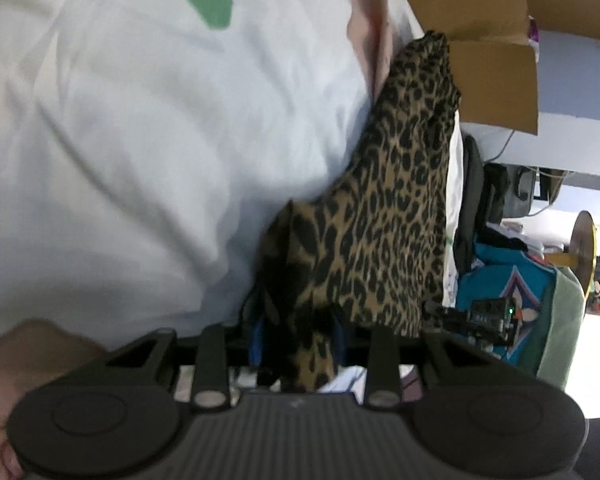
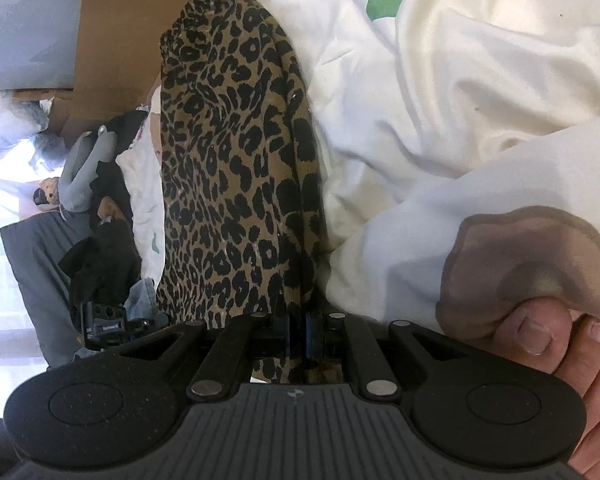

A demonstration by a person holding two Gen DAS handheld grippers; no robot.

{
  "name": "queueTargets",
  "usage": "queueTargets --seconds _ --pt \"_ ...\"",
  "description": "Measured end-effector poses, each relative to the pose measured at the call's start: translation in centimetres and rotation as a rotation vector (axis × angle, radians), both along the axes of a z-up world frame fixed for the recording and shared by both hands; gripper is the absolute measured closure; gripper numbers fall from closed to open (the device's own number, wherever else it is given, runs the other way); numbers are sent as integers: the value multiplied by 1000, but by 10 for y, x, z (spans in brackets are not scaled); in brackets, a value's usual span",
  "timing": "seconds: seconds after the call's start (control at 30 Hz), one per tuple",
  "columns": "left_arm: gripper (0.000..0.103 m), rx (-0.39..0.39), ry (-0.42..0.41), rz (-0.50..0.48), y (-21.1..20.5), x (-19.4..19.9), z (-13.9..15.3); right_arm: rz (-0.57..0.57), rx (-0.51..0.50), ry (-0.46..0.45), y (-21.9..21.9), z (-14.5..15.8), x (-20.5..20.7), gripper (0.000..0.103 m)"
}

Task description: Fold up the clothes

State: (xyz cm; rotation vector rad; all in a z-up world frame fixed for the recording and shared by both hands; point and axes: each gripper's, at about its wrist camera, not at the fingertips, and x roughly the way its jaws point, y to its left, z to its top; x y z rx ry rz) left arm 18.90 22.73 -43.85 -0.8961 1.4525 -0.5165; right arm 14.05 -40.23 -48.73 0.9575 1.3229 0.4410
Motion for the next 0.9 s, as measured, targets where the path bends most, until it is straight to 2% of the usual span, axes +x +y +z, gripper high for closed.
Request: queueTargets --seconds 0.07,0.23,0.57,0.9 --pt "72 -4 10 -15 0 -3 -1 32 -15 -10 5 1 1 97" --pt "90 13 4 -20 1 -3 5 50 -28 -16 8 2 3 98" --pt "94 -22 -43 -27 8 -8 40 34 45 -103 4 30 -7 101" --pt "95 -39 -30 -67 12 -17 57 105 93 -125 7 46 -11 102"
